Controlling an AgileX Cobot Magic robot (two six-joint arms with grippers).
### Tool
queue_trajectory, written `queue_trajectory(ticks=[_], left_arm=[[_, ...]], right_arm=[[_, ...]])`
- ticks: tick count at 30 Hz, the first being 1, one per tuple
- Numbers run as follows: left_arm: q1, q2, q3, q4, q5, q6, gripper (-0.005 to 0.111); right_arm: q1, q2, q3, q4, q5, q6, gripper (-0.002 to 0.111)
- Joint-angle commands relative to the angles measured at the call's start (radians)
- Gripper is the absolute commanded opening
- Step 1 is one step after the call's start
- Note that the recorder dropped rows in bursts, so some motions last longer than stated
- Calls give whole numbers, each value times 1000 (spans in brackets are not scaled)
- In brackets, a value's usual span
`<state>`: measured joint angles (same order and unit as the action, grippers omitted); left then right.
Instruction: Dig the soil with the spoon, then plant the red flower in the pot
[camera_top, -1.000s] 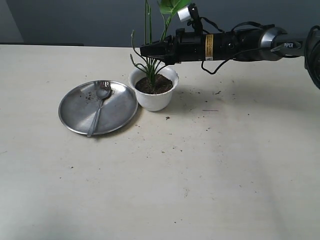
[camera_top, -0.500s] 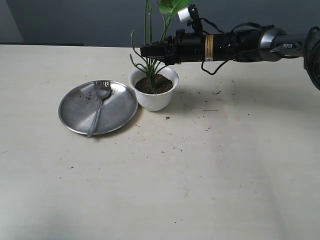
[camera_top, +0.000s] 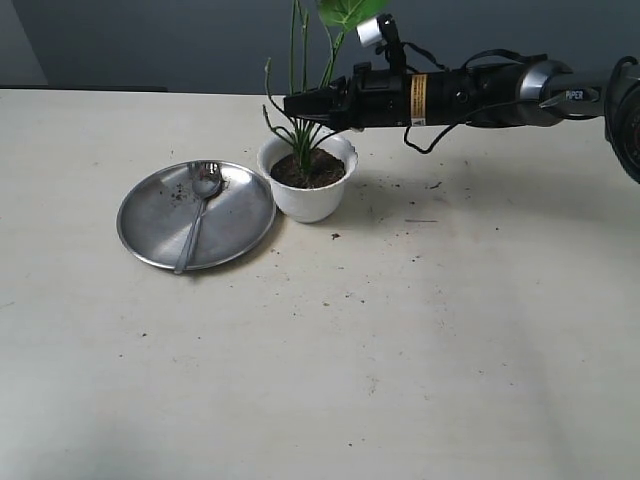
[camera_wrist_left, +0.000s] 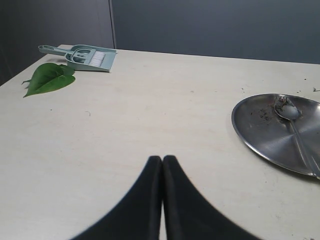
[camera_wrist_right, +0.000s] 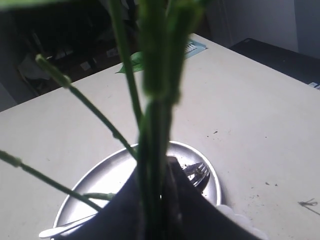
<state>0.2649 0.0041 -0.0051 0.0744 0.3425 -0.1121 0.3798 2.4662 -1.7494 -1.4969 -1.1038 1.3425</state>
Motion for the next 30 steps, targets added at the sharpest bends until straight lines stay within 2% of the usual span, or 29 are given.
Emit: queue_trajectory(ticks=[1, 30], left_arm=[[-7, -4, 5, -11, -7, 0, 0], [-7, -4, 5, -11, -7, 0, 0]], right_arm=[[9, 74, 40, -247, 108, 21, -1], [9, 51, 40, -196, 91, 17, -1]])
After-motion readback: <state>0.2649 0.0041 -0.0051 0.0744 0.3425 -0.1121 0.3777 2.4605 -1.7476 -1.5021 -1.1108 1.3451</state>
